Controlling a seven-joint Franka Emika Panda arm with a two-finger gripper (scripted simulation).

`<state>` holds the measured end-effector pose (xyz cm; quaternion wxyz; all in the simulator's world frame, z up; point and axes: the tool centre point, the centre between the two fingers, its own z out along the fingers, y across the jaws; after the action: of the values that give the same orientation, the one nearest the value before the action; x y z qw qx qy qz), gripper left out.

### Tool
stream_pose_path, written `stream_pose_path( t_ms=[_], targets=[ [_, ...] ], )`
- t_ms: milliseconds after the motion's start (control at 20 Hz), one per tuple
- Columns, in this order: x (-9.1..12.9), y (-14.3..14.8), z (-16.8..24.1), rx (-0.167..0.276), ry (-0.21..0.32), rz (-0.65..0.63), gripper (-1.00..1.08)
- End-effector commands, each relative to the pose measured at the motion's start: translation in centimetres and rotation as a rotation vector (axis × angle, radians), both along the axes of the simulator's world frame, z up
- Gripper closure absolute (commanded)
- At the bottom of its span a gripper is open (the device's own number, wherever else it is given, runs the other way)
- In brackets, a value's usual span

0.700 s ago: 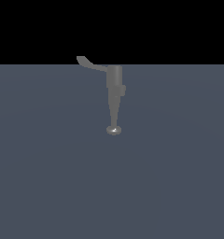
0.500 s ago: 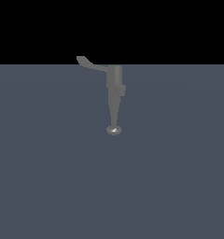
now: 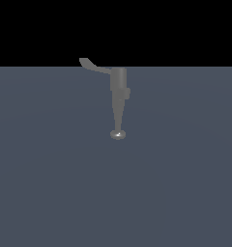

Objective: Turn on the faucet by rotating a designated handle.

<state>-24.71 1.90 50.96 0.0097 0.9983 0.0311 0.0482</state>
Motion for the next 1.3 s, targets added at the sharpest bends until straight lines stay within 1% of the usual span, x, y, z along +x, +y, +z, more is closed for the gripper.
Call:
stream_pose_path(
  t_ms=[0,300,550,800,1250],
  targets=[
    [0.1,0.0,0.0,0.001,0.001,-0.006,1.08],
    [1.3,0.2,0.0,0.011,0.003,-0.052,1.08],
    [3.0,0.4,-0.1,0.024,0.007,-0.121,1.08],
    [5.5,0.8,-0.4,0.04,0.014,-0.22,1.08],
    [10.8,1.8,-1.8,0.07,0.031,-0.431,1.08]
  ],
)
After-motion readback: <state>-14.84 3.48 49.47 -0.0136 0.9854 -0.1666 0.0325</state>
